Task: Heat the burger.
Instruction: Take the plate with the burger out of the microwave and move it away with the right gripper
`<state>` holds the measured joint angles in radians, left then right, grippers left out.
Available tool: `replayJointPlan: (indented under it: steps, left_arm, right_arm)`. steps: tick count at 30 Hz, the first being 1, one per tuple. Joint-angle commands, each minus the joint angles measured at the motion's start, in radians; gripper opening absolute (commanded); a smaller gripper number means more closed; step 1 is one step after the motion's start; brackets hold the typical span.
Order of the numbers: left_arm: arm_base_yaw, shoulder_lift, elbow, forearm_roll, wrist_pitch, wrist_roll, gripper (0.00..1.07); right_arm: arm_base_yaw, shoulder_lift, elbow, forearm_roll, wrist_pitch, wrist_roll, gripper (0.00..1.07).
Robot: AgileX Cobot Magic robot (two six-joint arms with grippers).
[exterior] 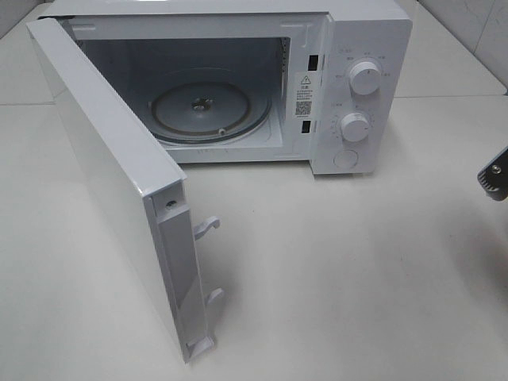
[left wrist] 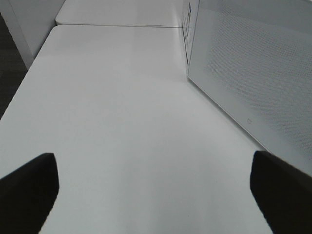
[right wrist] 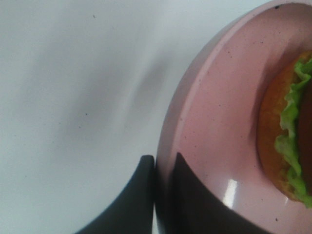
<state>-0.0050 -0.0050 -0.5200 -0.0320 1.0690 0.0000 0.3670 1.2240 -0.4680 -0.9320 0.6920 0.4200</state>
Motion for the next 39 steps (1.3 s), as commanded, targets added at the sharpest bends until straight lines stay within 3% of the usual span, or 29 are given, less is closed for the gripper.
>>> replayJointPlan:
  steps: [1,5,14,25,39]
  left_arm:
    - [0.002,-0.005,0.003,-0.003,0.003,0.0,1.01]
    - [0.002,-0.005,0.003,-0.003,0.003,0.0,1.01]
    - [0.002,-0.005,0.003,-0.003,0.003,0.0,1.01]
    - [0.002,-0.005,0.003,-0.003,0.003,0.0,1.01]
    - [0.002,-0.005,0.003,-0.003,0.003,0.0,1.01]
  right_arm:
    - [-0.029,0.021,-0.009,-0.086,0.015,0.08,0.03]
    - [-0.122,0.073,-0.009,-0.108,-0.019,0.192,0.03]
    - [-0.203,0.17,-0.009,-0.229,-0.082,0.331,0.04]
    - [-0.217,0.357,-0.009,-0.346,-0.149,0.561,0.07]
    - [-0.217,0.47,-0.072,-0.339,-0.18,0.625,0.11]
